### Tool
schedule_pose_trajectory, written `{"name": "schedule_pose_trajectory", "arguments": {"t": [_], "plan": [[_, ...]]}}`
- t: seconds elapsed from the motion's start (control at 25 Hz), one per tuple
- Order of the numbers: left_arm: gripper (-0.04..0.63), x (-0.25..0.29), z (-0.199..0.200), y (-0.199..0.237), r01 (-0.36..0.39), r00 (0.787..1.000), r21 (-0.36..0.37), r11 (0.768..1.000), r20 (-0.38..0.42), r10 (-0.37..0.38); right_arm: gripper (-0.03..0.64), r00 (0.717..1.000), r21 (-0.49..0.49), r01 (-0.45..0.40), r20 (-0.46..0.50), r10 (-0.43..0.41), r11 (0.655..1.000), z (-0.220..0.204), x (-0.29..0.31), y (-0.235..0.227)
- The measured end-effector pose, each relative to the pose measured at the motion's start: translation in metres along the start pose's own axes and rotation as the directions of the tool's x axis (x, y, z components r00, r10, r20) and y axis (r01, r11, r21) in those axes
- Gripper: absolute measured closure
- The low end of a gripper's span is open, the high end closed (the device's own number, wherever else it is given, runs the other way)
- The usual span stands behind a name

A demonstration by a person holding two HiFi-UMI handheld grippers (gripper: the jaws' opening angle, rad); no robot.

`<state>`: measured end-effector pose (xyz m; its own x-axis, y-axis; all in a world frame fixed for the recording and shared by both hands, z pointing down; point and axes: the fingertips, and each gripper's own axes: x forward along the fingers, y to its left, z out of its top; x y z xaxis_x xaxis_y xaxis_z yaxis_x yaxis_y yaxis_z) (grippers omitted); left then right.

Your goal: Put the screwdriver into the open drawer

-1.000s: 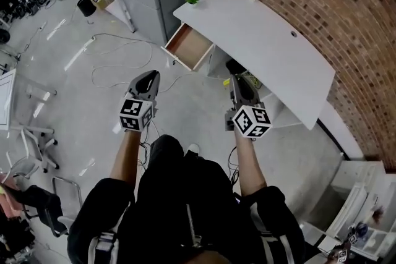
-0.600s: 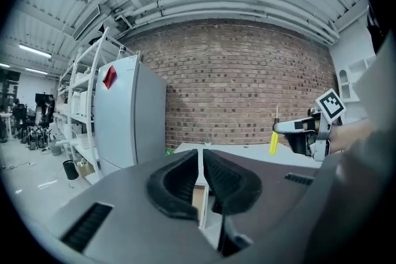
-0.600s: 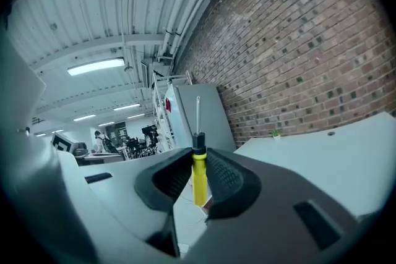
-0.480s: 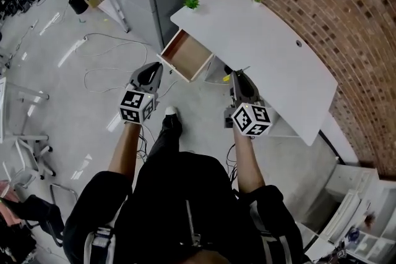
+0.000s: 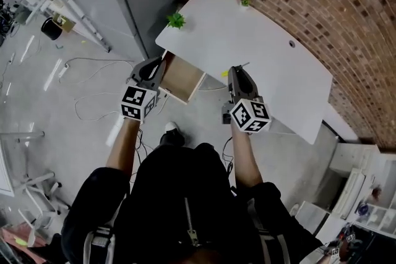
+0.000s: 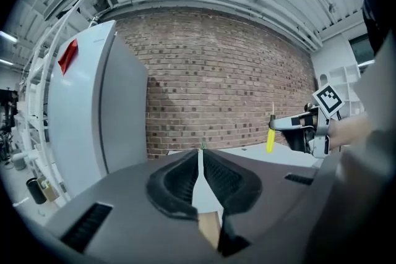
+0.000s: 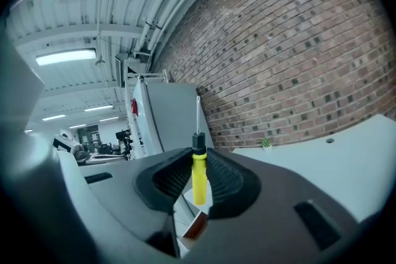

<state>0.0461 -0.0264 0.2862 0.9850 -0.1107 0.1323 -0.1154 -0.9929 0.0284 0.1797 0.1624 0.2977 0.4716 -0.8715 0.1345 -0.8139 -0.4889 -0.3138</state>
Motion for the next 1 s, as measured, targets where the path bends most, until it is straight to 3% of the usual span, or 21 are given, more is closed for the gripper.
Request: {"name": "schedule_pose_trajectory", "arguments": {"t": [0.36,1.0], "plan": [[0.552,0.046,-0.006,0.035,0.04,0.999,-0.025,0.999,-0.004,-0.04,0.535,0.998,0.009,0.056,0.008,-0.056,0.998,-0.001,0.033,-0.01],[0.552,0.057,-0.011,0.056,0.017,1.0,-0.038,0.999,-0.008,-0.017,0.535,1.0,-0.005,0.029,-0.005,-0.029,1.0,-0.006,0.063,-0.008]]}}
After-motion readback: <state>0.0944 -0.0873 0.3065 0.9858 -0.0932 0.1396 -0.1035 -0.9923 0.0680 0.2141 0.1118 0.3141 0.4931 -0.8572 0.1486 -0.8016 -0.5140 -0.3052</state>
